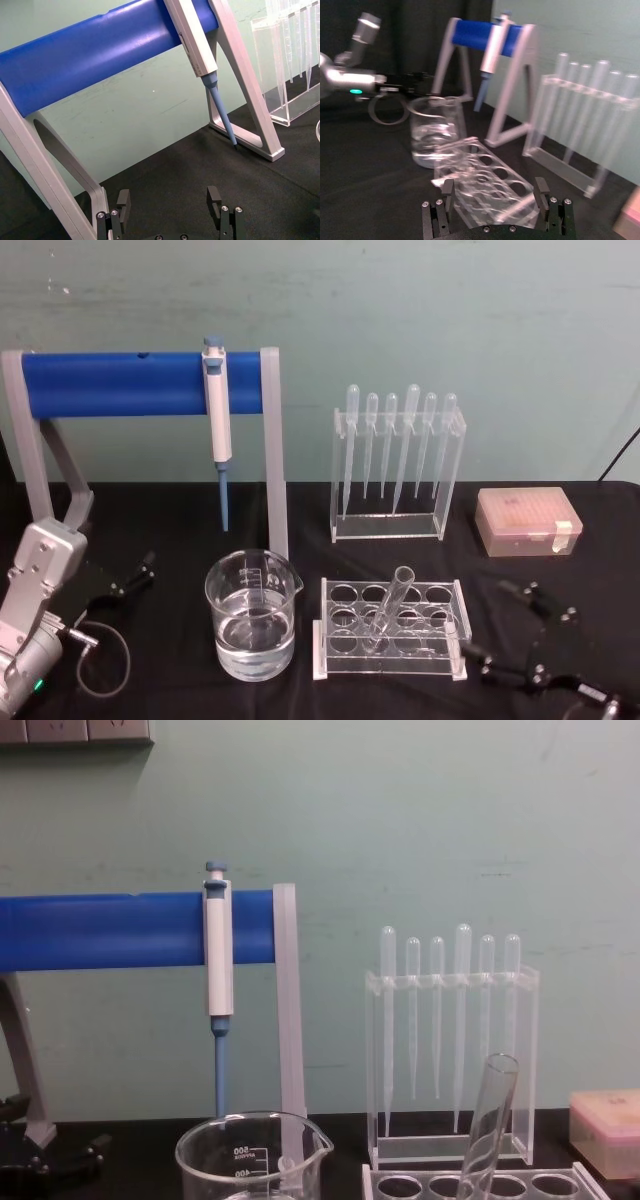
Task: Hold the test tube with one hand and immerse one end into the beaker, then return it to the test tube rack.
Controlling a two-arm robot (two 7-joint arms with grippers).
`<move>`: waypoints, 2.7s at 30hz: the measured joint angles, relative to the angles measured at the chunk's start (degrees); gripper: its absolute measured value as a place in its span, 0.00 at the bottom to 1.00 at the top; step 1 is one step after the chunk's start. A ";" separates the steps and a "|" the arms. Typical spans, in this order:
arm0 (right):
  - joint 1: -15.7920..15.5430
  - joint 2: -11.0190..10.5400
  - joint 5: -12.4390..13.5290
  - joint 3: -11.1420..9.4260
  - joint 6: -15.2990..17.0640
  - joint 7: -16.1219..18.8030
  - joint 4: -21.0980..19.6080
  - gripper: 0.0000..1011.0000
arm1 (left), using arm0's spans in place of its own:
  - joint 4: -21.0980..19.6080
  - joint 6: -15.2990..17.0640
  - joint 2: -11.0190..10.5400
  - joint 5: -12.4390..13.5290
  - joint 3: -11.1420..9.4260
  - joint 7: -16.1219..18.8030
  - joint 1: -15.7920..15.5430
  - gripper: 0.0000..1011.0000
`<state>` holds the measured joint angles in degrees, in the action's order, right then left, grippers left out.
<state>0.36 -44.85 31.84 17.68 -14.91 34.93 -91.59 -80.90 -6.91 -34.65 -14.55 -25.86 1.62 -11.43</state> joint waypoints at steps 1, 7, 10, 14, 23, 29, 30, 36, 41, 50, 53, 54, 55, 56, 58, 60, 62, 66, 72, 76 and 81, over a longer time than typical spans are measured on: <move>0.32 0.22 0.02 0.31 -0.07 0.84 0.16 0.99 | 0.00 0.00 0.00 0.00 0.00 0.00 0.00 0.99; 3.36 2.62 -0.35 2.43 0.15 5.27 1.82 0.99 | 0.00 0.00 0.00 0.00 0.00 0.00 0.00 0.99; 4.94 3.93 -0.84 3.05 0.25 6.45 2.63 0.99 | 0.00 0.00 0.00 0.00 0.00 0.00 0.00 0.99; 6.85 5.38 -1.90 3.88 0.62 7.16 3.66 0.99 | 0.00 0.00 0.00 0.00 0.00 0.00 0.00 0.99; 11.03 8.64 -3.23 6.03 0.67 8.85 6.23 0.99 | 0.00 0.00 0.00 0.00 0.00 0.00 0.00 0.99; 13.32 10.16 -3.27 7.42 0.67 10.08 7.98 0.99 | 0.00 0.00 0.00 0.00 0.00 0.00 0.00 0.99; 13.50 10.25 -3.29 7.53 0.66 10.13 8.13 0.99 | 0.00 0.00 0.00 0.00 0.00 0.00 0.00 0.99; 14.70 10.65 -3.29 8.25 0.67 10.70 9.03 0.99 | 0.00 0.00 0.00 0.00 0.00 0.00 0.00 0.99; 15.49 10.75 -3.36 8.64 0.32 11.08 9.65 0.99 | 0.00 0.00 0.00 0.00 0.00 0.00 0.00 0.99; 16.68 11.07 -2.65 9.36 -0.61 12.87 11.27 0.99 | 0.00 0.00 0.00 0.00 0.00 0.00 0.00 0.99; 16.84 11.23 -2.37 9.42 -0.56 12.83 11.78 0.99 | 0.00 0.00 0.00 0.00 0.00 0.00 0.00 0.99; 16.84 11.23 -2.37 9.42 -0.56 12.83 11.78 0.99 | 0.00 0.00 0.00 0.00 0.00 0.00 0.00 0.99; 16.83 11.23 -2.36 9.42 -0.56 12.83 11.78 0.99 | 0.00 0.00 0.00 0.00 0.00 0.00 0.00 0.99; 16.83 11.22 -2.36 9.42 -0.55 12.83 11.77 0.99 | 0.00 0.00 0.00 0.00 0.00 0.00 0.00 0.99; 16.80 11.20 -2.36 9.42 -0.54 12.83 11.73 0.99 | 0.00 0.00 0.00 0.00 0.00 0.00 0.00 0.99; 16.79 11.20 -2.36 9.42 -0.54 12.83 11.70 0.99 | 0.00 0.00 0.00 0.00 0.00 0.00 0.00 0.99; 16.77 11.19 -2.36 9.42 -0.54 12.83 11.65 0.95 | 0.00 0.00 0.00 0.00 0.00 0.00 0.00 0.99; 16.74 11.17 -2.37 9.40 -0.54 12.83 11.59 0.87 | 0.00 0.00 0.00 0.00 0.00 0.00 0.00 0.99; 16.71 11.14 -2.39 9.37 -0.54 12.83 11.52 0.71 | 0.00 0.00 0.00 0.00 0.00 0.00 0.00 0.99; 16.69 11.13 -2.42 9.35 -0.54 12.83 11.49 0.57 | 0.00 0.00 0.00 0.00 0.00 0.00 0.00 0.99; 16.67 11.11 -2.44 9.33 -0.54 12.82 11.46 0.43 | 0.00 0.00 0.00 0.00 0.00 0.00 0.00 0.99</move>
<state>17.04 -33.74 29.40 27.00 -15.44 47.75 -80.14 -80.90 -6.91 -34.64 -14.55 -25.86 1.62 -11.43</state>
